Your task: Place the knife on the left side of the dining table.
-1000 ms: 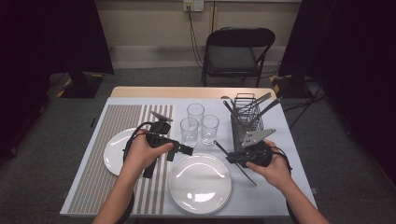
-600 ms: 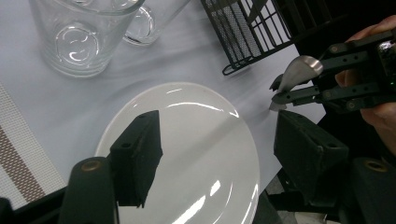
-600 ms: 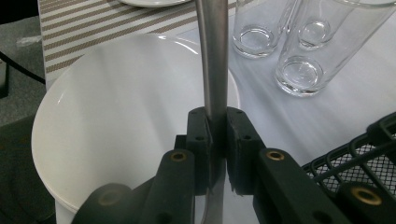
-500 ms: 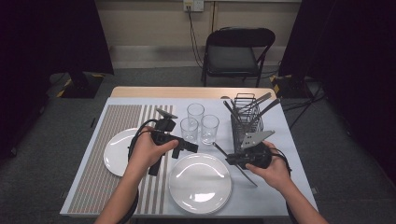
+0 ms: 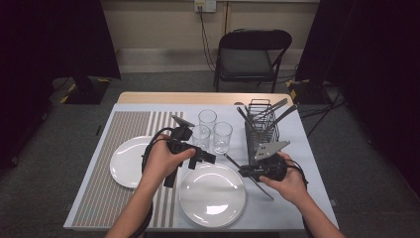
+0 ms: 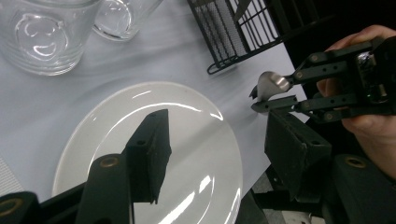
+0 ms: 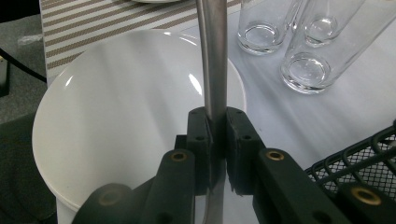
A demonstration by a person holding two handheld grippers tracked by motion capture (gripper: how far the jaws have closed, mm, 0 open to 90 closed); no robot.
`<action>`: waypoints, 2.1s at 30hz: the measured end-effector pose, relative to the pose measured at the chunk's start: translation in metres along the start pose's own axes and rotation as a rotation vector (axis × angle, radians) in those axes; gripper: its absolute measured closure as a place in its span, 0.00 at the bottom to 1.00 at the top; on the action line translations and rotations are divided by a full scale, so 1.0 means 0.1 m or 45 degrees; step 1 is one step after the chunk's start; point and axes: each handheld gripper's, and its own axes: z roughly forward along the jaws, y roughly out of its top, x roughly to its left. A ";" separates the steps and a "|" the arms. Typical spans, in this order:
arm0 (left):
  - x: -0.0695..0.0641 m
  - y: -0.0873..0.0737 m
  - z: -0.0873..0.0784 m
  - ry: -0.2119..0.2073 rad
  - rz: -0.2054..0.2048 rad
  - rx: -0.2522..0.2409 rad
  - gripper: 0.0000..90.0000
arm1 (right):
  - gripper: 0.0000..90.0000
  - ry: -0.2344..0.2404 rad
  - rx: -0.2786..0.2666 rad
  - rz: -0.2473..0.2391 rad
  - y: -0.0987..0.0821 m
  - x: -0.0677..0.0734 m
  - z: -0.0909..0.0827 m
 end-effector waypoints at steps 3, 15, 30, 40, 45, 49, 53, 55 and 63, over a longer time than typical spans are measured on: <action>-0.01 0.00 0.00 0.004 -0.007 -0.033 0.46 | 0.91 0.001 0.001 0.005 0.00 0.00 0.00; -0.04 0.00 0.03 -0.010 -0.001 -0.036 0.49 | 0.91 0.001 0.002 0.006 -0.01 0.00 0.02; -0.09 0.03 0.12 -0.038 -0.049 -0.036 0.55 | 0.91 -0.012 0.012 -0.024 0.00 0.03 0.04; -0.13 0.05 0.24 -0.078 -0.109 0.003 0.62 | 0.91 -0.029 0.023 -0.055 0.00 0.09 0.06; -0.13 0.04 0.27 -0.078 -0.114 0.012 0.69 | 0.91 -0.032 0.032 -0.067 0.01 0.10 0.08; -0.13 0.05 0.30 -0.084 -0.127 0.015 0.75 | 0.91 -0.035 0.033 -0.076 0.01 0.12 0.08; -0.16 0.06 0.30 -0.082 -0.135 0.037 0.84 | 0.91 -0.037 0.033 -0.087 0.01 0.13 0.09; -0.17 0.06 0.30 -0.080 -0.125 0.040 0.84 | 0.91 -0.041 0.038 -0.087 0.01 0.14 0.09; -0.20 0.07 0.30 -0.060 -0.094 0.053 0.84 | 0.91 -0.044 0.034 -0.094 0.01 0.15 0.08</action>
